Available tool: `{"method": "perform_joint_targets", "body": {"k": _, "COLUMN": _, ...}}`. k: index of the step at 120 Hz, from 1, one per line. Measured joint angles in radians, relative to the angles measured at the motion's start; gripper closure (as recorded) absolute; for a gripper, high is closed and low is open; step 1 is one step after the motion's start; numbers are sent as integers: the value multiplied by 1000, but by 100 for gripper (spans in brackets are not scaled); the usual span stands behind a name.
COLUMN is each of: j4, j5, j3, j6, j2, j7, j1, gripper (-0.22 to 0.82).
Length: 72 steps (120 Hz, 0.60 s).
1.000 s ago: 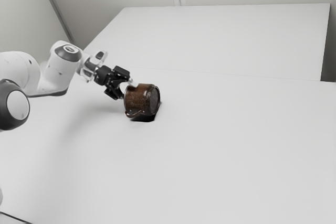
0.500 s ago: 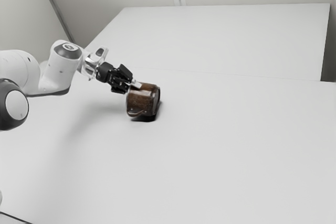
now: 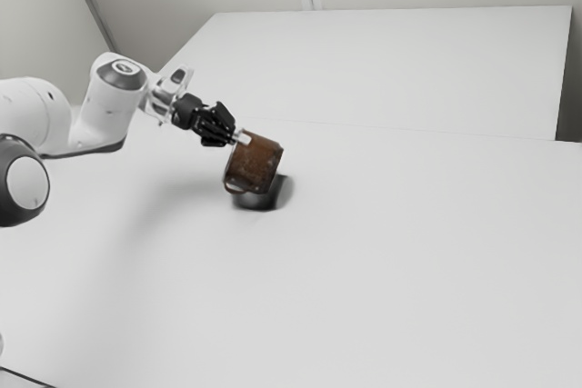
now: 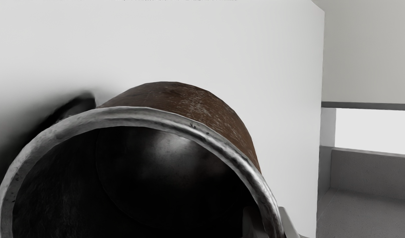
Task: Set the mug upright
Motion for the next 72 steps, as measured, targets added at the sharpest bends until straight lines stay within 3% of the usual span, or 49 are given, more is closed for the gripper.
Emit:
{"method": "perform_joint_targets", "body": {"k": 34, "j4": -185, "j5": 162, "j3": 35, "j6": 51, "j2": -209, "j7": -18, "j1": -100, "gripper": 78}}
{"method": "perform_joint_targets", "body": {"k": 72, "j4": -275, "j5": 596, "j3": 34, "j6": 190, "j2": -324, "j7": -68, "j1": -247, "gripper": 79}}
